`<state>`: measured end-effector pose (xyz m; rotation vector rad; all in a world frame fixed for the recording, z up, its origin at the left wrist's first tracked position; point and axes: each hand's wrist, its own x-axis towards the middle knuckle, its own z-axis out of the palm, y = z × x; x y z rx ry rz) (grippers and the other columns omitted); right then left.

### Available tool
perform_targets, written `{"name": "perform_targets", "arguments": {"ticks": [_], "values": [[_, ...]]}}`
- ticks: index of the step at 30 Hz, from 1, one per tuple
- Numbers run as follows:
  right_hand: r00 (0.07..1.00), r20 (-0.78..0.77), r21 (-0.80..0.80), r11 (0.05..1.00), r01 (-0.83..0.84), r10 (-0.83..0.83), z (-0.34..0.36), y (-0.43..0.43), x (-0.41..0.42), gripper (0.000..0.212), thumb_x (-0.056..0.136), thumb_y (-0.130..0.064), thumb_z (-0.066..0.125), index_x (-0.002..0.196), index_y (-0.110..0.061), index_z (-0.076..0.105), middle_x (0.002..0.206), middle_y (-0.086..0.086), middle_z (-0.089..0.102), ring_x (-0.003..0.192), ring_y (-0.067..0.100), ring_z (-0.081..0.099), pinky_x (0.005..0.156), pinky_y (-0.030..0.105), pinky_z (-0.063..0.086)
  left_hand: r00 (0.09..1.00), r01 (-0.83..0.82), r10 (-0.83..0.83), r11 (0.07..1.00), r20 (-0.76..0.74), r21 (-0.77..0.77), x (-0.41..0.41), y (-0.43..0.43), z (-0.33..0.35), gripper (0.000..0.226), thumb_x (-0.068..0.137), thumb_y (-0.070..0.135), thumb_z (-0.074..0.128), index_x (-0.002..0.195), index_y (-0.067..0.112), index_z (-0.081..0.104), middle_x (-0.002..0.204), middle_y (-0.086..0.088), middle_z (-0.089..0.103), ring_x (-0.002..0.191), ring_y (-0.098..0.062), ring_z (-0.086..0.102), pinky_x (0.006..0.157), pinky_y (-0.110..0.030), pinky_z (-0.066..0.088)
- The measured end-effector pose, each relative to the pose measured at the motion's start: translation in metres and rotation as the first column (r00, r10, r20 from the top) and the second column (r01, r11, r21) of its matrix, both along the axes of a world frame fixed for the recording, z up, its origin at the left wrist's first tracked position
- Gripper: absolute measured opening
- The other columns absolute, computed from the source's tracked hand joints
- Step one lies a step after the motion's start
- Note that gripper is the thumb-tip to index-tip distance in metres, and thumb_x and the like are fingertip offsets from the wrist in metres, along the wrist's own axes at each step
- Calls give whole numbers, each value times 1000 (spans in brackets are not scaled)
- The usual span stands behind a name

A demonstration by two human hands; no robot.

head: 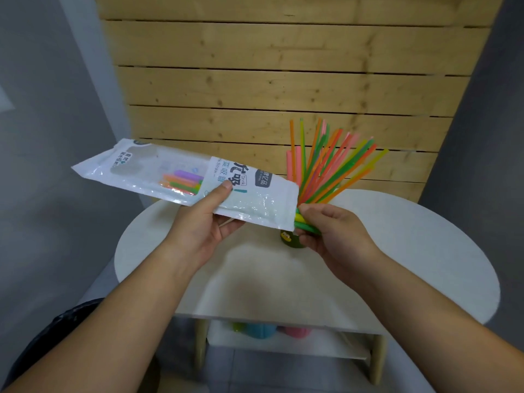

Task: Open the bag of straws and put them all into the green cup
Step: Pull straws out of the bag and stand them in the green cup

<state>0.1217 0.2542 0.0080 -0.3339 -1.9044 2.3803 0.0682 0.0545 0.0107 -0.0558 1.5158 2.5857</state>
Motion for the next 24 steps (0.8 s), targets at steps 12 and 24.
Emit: {"name": "perform_targets", "arguments": {"ticks": [12, 24], "values": [[965, -249, 426, 886, 182, -78, 12, 10, 4, 12, 93, -20, 66, 86, -13, 73, 70, 3, 67, 46, 6, 59, 45, 17, 47, 992, 11, -27, 992, 125, 125, 1, 1, 1, 19, 93, 15, 67, 112, 15, 70, 102, -3, 79, 85, -18, 77, 61, -27, 62], [942, -326, 471, 850, 236, -81, 7, 10, 3, 15, 100, -29, 53, 90, -21, 60, 76, 2, 65, 54, 19, 67, 47, 35, 55, 983, -12, -18, 986, 181, 164, 2, 1, 0, 22, 92, 14, 69, 114, 16, 69, 103, -3, 79, 84, -19, 78, 60, -28, 62]]}}
